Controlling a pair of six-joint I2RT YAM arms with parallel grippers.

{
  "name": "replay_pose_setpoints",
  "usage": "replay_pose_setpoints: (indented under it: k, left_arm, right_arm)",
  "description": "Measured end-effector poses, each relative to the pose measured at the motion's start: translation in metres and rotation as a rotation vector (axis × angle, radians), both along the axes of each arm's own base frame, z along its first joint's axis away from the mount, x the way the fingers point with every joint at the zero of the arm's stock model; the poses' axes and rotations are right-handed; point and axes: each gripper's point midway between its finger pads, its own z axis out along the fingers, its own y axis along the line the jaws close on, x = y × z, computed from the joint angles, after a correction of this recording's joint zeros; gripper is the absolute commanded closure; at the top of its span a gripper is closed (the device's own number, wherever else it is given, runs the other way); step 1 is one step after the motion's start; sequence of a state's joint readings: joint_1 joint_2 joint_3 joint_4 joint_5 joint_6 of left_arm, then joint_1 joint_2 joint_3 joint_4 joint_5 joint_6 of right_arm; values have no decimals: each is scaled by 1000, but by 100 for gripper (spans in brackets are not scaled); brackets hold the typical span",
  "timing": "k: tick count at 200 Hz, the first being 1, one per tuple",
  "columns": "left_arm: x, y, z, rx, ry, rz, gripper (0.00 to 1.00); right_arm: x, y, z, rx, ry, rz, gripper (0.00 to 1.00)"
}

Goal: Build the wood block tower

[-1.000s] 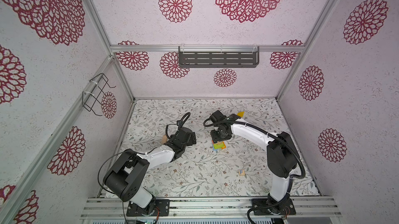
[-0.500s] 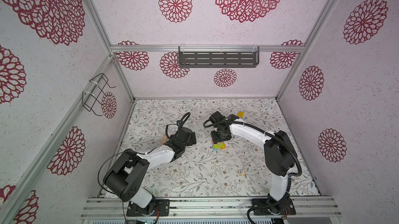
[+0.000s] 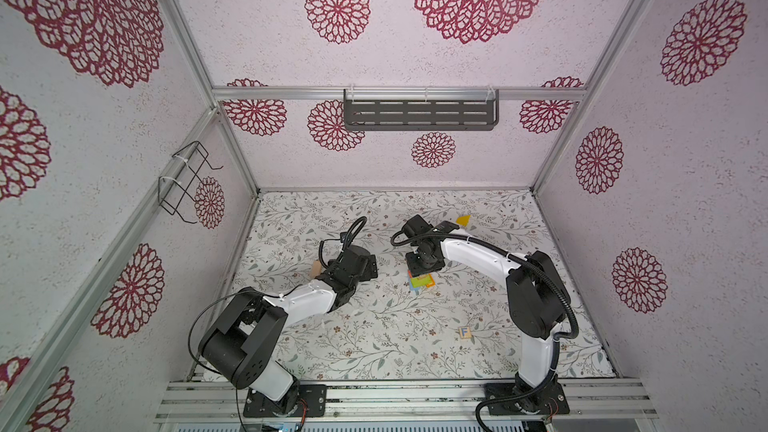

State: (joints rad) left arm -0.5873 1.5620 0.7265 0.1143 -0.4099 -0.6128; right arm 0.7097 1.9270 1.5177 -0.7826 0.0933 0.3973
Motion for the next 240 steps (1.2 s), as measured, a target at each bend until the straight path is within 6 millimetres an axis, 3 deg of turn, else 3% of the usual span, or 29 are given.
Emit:
replay_pose_setpoints:
  k: [63, 240]
  left_arm:
    - [0, 0, 0, 0, 0, 0, 3]
    - [0, 0, 0, 0, 0, 0, 3]
  right_arm:
    - [0, -2, -6, -17, 6, -2, 48]
    - [-2, -4, -12, -34, 19, 0, 62]
